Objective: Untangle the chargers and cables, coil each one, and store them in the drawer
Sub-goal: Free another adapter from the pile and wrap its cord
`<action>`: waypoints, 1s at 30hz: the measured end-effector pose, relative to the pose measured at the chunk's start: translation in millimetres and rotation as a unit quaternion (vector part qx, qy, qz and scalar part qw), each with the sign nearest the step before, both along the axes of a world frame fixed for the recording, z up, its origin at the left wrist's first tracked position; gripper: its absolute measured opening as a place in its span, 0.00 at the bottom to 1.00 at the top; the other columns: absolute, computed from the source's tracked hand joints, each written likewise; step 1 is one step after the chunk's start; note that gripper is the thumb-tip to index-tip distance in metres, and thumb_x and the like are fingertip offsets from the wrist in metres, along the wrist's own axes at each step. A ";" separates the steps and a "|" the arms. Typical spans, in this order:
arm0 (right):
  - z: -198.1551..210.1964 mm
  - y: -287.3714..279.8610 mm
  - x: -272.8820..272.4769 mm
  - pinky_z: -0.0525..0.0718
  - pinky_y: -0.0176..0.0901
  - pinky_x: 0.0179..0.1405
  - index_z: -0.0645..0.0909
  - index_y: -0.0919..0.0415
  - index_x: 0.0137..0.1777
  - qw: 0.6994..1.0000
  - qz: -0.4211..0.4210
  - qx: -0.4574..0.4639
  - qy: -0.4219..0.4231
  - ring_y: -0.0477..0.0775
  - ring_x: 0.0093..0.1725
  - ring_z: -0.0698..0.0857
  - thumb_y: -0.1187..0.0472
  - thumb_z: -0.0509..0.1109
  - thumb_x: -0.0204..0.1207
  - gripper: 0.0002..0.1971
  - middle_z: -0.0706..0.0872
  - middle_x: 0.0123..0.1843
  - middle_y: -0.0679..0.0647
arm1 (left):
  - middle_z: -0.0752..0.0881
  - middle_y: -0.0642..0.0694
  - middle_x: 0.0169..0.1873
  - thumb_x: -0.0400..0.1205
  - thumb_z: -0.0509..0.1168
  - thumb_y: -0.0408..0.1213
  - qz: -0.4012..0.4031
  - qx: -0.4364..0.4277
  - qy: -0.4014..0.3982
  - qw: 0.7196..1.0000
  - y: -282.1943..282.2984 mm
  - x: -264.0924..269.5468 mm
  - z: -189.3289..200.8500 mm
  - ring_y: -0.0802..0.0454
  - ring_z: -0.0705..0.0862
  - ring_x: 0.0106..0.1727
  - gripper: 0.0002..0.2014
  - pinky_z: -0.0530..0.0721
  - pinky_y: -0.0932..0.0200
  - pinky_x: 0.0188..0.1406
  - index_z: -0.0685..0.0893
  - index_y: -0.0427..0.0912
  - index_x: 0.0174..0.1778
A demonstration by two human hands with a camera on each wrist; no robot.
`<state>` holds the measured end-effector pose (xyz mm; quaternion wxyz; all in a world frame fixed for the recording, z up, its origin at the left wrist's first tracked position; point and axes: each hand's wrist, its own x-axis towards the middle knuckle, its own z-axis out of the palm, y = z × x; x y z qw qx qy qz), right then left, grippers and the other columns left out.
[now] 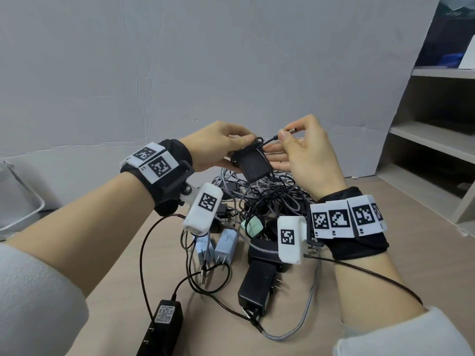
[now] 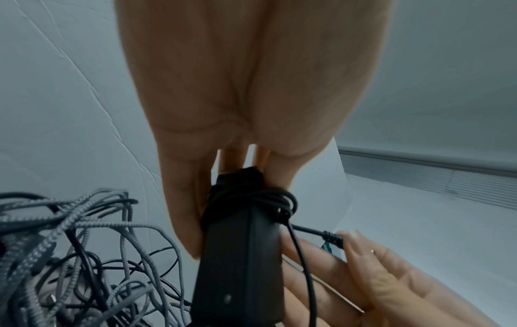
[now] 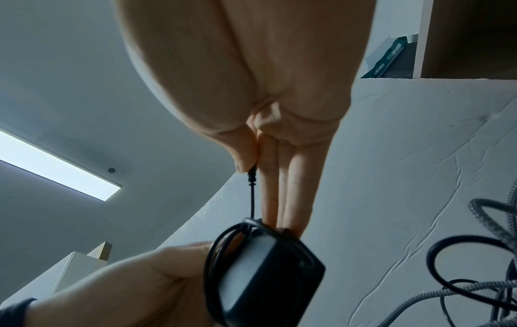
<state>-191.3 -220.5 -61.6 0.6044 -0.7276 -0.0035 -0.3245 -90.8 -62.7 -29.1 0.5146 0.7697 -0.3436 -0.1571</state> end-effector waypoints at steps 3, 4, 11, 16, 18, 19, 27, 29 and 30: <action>-1.2 -2.8 0.5 0.93 0.51 0.39 0.71 0.57 0.52 1.000 -0.007 -0.007 0.006 0.56 0.38 0.94 0.63 0.62 0.89 0.04 0.91 0.42 0.62 | 0.87 0.36 0.53 0.90 0.61 0.37 -0.003 0.022 -0.027 0.999 1.7 3.9 -3.4 0.46 0.88 0.52 0.10 0.92 0.50 0.50 0.84 0.38 0.62; -2.0 -4.3 1.3 0.93 0.54 0.42 0.71 0.57 0.51 1.000 -0.013 -0.011 0.003 0.56 0.39 0.94 0.63 0.63 0.88 0.04 0.92 0.41 0.61 | 0.88 0.34 0.54 0.90 0.61 0.36 0.000 0.036 -0.049 0.998 1.6 5.6 -3.9 0.45 0.88 0.51 0.10 0.92 0.52 0.49 0.84 0.37 0.63; -4.8 -9.3 5.2 0.92 0.61 0.46 0.72 0.53 0.47 0.994 -0.066 -0.081 -0.012 0.53 0.45 0.92 0.59 0.66 0.87 0.07 0.90 0.43 0.56 | 0.90 0.31 0.51 0.89 0.63 0.35 -0.029 0.139 -0.167 0.976 -7.7 4.8 -7.4 0.33 0.91 0.50 0.11 0.90 0.41 0.56 0.83 0.37 0.65; -6.8 -14.6 8.7 0.90 0.64 0.51 0.73 0.50 0.47 0.992 -0.091 -0.081 -0.008 0.54 0.45 0.91 0.54 0.66 0.87 0.07 0.89 0.44 0.52 | 0.89 0.41 0.45 0.88 0.64 0.30 -0.095 0.128 -0.173 0.972 -5.6 -8.3 -0.8 0.48 0.90 0.45 0.13 0.91 0.51 0.54 0.81 0.36 0.68; -6.5 -15.9 11.4 0.91 0.61 0.49 0.73 0.52 0.48 0.995 -0.083 -0.047 0.007 0.54 0.44 0.91 0.52 0.64 0.87 0.08 0.89 0.47 0.57 | 0.88 0.37 0.48 0.87 0.65 0.28 -0.106 0.102 -0.179 0.973 -3.4 -10.9 4.4 0.54 0.88 0.45 0.12 0.90 0.58 0.48 0.82 0.35 0.66; -6.7 -16.8 13.2 0.91 0.59 0.49 0.73 0.53 0.48 0.996 -0.078 -0.025 0.019 0.54 0.43 0.91 0.51 0.64 0.88 0.09 0.89 0.47 0.57 | 0.88 0.34 0.52 0.86 0.66 0.27 -0.109 0.084 -0.178 0.974 -2.3 -11.8 6.8 0.54 0.88 0.45 0.12 0.88 0.61 0.47 0.82 0.36 0.65; -5.1 -12.6 15.1 0.79 0.54 0.53 0.76 0.53 0.41 0.995 -0.033 0.058 0.079 0.52 0.42 0.76 0.42 0.63 0.76 0.14 0.76 0.38 0.47 | 0.89 0.40 0.57 0.84 0.69 0.25 -0.140 -0.003 -0.128 0.982 -1.2 -12.0 8.4 0.42 0.88 0.62 0.13 0.87 0.53 0.58 0.84 0.41 0.63; -4.9 -12.4 14.4 0.78 0.52 0.53 0.75 0.53 0.41 0.996 -0.043 0.042 0.073 0.50 0.41 0.76 0.45 0.62 0.82 0.14 0.75 0.38 0.46 | 0.91 0.42 0.56 0.84 0.69 0.25 -0.141 -0.011 -0.117 0.983 -1.5 -11.3 5.6 0.44 0.89 0.62 0.14 0.86 0.55 0.59 0.84 0.40 0.64; -5.0 -13.1 13.8 0.75 0.48 0.51 0.74 0.54 0.43 0.996 -0.055 0.025 0.068 0.48 0.40 0.75 0.47 0.61 0.86 0.13 0.75 0.39 0.46 | 0.91 0.44 0.56 0.84 0.69 0.25 -0.137 -0.017 -0.111 0.984 -1.6 -10.5 3.8 0.47 0.89 0.62 0.14 0.85 0.56 0.60 0.84 0.41 0.65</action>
